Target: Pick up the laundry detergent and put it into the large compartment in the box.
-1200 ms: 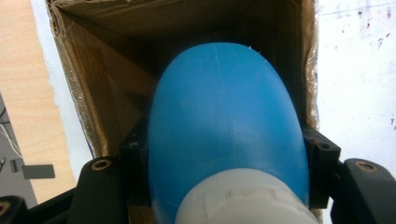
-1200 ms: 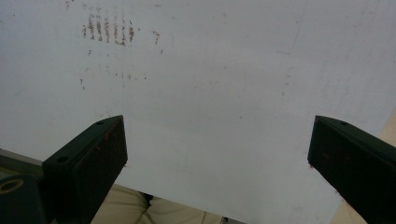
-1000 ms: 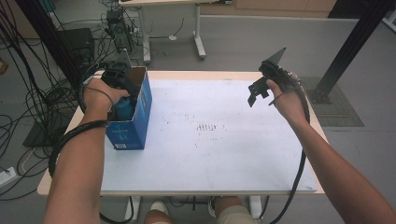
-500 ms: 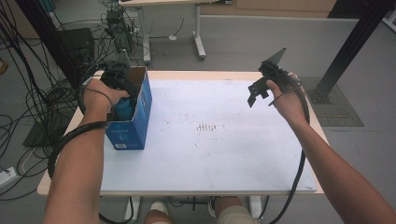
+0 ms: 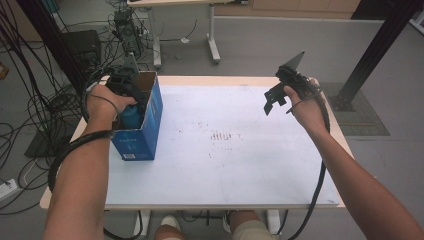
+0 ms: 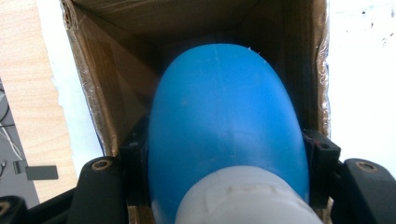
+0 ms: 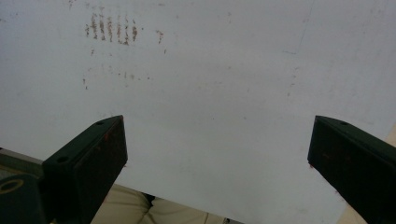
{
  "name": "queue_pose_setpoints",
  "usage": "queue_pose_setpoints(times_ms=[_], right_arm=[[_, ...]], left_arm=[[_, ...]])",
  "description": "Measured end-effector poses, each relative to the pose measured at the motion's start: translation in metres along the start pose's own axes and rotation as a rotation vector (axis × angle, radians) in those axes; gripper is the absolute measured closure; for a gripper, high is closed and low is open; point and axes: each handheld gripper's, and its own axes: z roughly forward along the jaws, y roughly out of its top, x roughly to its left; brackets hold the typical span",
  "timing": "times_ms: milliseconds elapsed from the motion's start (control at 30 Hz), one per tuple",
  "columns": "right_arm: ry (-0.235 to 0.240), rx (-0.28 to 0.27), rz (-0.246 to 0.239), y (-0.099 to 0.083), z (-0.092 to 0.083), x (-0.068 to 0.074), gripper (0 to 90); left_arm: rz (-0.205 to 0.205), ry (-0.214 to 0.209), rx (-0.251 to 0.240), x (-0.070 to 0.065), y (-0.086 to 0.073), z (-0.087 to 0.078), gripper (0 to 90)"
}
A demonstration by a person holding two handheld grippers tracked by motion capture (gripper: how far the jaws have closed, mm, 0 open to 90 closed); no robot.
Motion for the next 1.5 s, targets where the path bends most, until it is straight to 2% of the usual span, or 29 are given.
queue_pose_setpoints(times_ms=[667,1500], right_arm=[[-0.003,0.012,0.001,0.004,0.006,0.001,4.5],[-0.004,0.014,-0.001,0.005,0.008,0.004,4.5]], left_arm=[[0.021,0.001,0.03,0.004,0.001,0.019,37.1],[0.011,-0.006,0.007,0.007,-0.004,0.021,36.8]])
